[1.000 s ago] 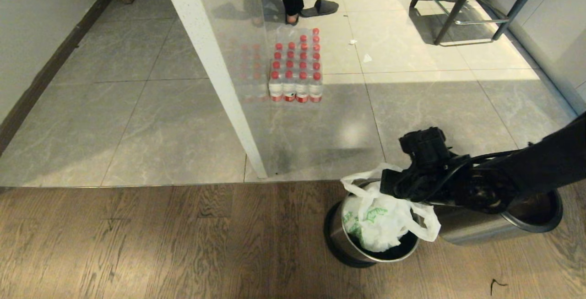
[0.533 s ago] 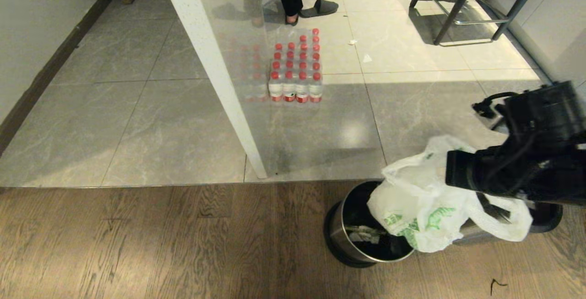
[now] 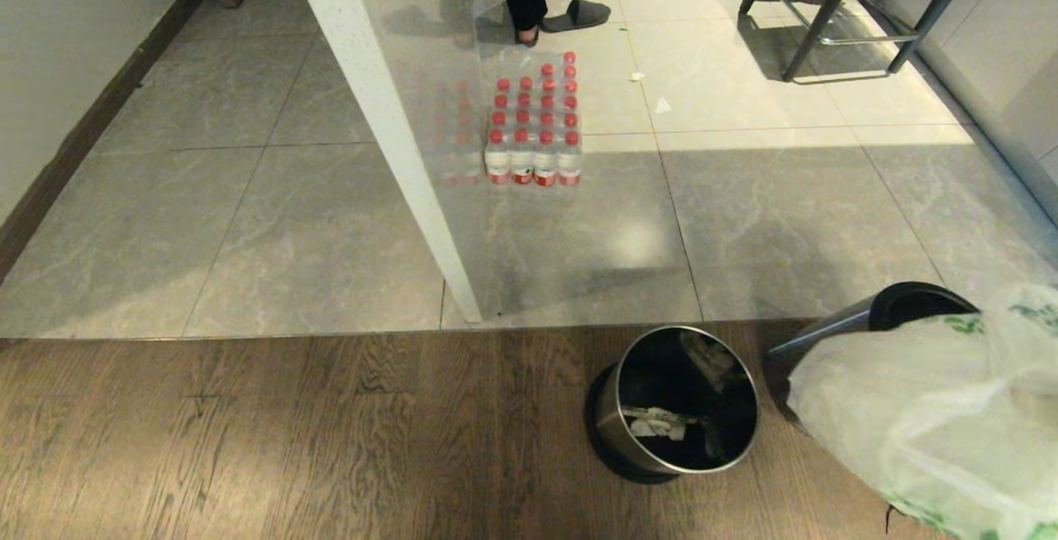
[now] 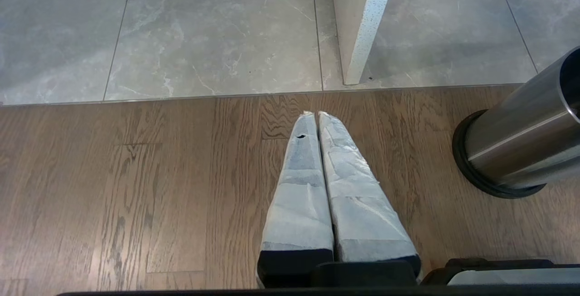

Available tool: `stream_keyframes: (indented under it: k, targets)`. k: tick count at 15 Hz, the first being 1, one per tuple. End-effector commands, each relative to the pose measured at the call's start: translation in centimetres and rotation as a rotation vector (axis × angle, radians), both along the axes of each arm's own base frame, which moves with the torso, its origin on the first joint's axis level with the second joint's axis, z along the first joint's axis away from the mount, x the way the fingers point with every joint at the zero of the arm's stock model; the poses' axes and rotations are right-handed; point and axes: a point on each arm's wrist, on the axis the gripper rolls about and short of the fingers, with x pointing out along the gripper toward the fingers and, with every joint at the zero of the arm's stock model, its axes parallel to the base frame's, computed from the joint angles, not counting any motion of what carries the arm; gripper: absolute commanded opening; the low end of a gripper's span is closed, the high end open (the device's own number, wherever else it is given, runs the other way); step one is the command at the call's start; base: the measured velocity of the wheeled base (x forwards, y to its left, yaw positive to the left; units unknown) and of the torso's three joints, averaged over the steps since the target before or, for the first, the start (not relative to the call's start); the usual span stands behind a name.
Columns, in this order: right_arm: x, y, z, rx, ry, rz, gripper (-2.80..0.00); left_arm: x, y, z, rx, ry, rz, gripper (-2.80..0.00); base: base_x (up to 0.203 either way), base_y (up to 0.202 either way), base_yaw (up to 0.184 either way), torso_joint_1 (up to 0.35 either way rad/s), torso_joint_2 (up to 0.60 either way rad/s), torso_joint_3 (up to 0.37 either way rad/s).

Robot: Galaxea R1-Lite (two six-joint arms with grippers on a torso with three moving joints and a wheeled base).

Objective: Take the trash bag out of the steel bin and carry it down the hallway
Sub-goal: Put the trash bag at the door

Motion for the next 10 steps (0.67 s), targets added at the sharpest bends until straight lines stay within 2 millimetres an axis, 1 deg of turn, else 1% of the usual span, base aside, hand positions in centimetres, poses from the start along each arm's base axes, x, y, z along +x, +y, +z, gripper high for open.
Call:
stream_keyframes:
  k: [1, 2, 4, 7, 8, 10]
  targets:
    - [-4.5, -0.9, -2.0, -0.019, -0.101, -0.028, -2.8, 0.0, 0.0, 0.0, -0.001, 0.0, 0.0, -2.8, 0.0, 0.0, 0.0, 0.0, 0.0, 0.0]
    - [-5.9, -1.0, -3.9, -0.024, -0.106, -0.03, -2.8, 0.0, 0.0, 0.0, -0.001, 0.0, 0.0, -2.8, 0.0, 0.0, 0.0, 0.0, 0.0, 0.0]
    - [-7.9, -1.1, -7.3, -0.016, -0.135, -0.029, -2.8, 0.0, 0.0, 0.0, -0.001, 0.0, 0.0, -2.8, 0.0, 0.0, 0.0, 0.0, 0.0, 0.0]
    - [-9.6, -1.1, -11.0, -0.004, -0.223, -0.034, -2.8, 0.0, 0.0, 0.0, -0.001, 0.0, 0.0, -2.8, 0.0, 0.0, 0.0, 0.0, 0.0, 0.0]
    - [-9.6, -1.0, -11.7, -0.017, -0.254, -0.019, -2.8, 0.0, 0.0, 0.0, -0.001, 0.0, 0.0, -2.8, 0.0, 0.0, 0.0, 0.0, 0.0, 0.0]
    - [-9.6, -1.0, -11.8, -0.044, -0.384, -0.006, -2.8, 0.0, 0.0, 0.0, 0.0, 0.0, 0.0, -2.8, 0.0, 0.0, 0.0, 0.0, 0.0, 0.0]
